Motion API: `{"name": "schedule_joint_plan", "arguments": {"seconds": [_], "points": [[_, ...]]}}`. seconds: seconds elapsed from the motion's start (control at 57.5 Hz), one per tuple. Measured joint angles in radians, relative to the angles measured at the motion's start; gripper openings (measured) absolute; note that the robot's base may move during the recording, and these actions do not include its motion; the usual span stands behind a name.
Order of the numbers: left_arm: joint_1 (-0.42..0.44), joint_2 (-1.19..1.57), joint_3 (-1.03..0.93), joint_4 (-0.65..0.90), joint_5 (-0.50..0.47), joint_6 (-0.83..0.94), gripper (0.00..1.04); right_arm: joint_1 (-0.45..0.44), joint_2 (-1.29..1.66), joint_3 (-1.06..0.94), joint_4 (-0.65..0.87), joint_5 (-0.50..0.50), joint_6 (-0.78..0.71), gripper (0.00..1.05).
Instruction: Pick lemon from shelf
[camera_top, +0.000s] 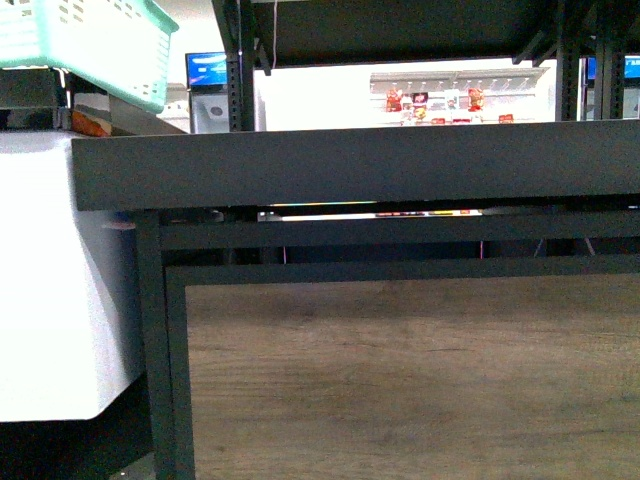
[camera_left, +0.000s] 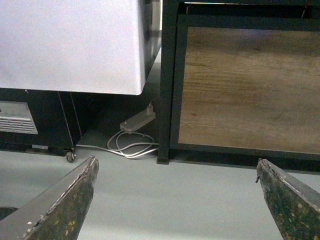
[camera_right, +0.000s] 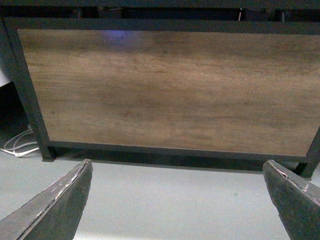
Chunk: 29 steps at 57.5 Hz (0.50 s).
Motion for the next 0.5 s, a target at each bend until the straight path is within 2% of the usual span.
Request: {"name": "schedule_joint_plan", "arguments": {"seconds": [0.505], "points": [[0.000,0.000,0.000,0.000,0.000,0.000,0.97,0.000,0.000,0.000,0.000,0.001,0.000,1.02]]}}
